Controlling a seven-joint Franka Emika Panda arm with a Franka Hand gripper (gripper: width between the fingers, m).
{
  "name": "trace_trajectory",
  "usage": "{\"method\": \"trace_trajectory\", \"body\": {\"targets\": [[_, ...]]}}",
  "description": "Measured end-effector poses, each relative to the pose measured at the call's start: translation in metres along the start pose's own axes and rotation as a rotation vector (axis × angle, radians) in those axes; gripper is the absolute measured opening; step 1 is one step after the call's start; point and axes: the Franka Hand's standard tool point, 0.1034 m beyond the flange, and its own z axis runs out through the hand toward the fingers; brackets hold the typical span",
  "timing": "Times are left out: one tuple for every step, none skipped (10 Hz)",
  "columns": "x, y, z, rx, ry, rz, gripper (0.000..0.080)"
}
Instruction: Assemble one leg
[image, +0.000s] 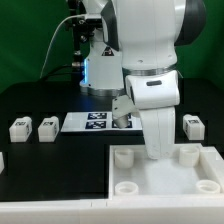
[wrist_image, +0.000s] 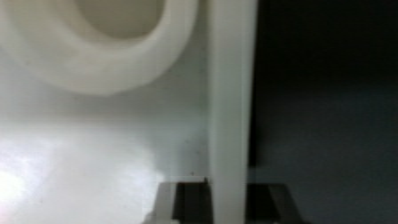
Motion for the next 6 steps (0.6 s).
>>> {"method": "trace_trajectory", "body": {"targets": [[-0.0001, 0.0, -0.0001, -0.002, 0.0, 0.002, 0.0058], [-0.0002, -0.0002, 0.0002, -0.001, 0.001, 0.002, 0.0117], [-0.0008, -0.0005, 0.0007, 0.0, 0.001, 0.004, 0.0117], [-0.0011, -0.0005, 0.0007, 0.0, 0.001, 0.004, 0.0283], [-0.0013, -0.0005, 0.0008, 0.0, 0.001, 0.005, 0.0283], [-0.0016, -0.0006, 0.0009, 0.0, 0.001, 0.005, 0.0476]]}}
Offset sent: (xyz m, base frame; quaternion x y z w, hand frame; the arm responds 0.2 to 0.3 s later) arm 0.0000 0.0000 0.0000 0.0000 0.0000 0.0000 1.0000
